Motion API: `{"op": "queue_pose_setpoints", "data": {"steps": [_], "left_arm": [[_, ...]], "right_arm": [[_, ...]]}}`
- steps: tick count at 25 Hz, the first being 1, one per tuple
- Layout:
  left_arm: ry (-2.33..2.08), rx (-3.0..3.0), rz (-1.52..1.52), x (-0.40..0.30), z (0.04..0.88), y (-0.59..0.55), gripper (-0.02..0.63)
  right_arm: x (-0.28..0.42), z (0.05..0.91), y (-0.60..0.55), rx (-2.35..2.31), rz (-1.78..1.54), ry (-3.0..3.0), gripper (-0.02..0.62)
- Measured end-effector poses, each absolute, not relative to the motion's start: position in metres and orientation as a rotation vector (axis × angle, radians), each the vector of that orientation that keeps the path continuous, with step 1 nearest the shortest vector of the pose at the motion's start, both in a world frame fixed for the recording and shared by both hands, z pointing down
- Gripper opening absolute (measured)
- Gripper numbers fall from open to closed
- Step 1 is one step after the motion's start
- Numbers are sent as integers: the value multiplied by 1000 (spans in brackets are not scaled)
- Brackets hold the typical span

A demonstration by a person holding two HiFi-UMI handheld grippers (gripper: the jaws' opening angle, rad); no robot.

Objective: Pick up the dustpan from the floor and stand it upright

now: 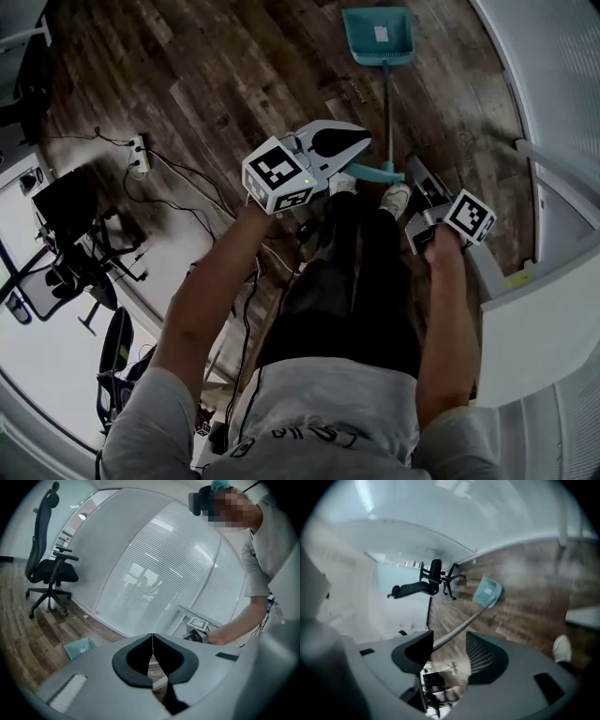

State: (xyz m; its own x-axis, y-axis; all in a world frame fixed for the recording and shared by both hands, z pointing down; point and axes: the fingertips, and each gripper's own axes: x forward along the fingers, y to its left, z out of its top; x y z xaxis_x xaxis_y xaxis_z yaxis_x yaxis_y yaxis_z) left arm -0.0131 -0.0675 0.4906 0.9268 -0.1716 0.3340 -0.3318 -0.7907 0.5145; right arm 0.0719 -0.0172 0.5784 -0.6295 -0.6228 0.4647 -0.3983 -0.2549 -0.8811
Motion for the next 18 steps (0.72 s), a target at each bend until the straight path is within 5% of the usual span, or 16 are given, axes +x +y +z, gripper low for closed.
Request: {"op": "queue_pose_setpoints", "data": {"steps": [4, 5, 8, 18], "left_arm": [[-462, 2372, 319, -23, 520, -52, 3], [-495, 2338, 292, -28, 526, -49, 3], [-568, 2284, 238, -40, 533, -51, 3], [-496, 2376, 230, -14, 502, -68, 3]], "right_arm": [[14, 576, 3, -788, -2044, 1364, 180], [6, 576, 4, -742, -2029, 1284, 137], [0, 576, -1, -714, -1999, 1229, 95], [21, 550, -25, -665, -1945, 1232, 104]]}}
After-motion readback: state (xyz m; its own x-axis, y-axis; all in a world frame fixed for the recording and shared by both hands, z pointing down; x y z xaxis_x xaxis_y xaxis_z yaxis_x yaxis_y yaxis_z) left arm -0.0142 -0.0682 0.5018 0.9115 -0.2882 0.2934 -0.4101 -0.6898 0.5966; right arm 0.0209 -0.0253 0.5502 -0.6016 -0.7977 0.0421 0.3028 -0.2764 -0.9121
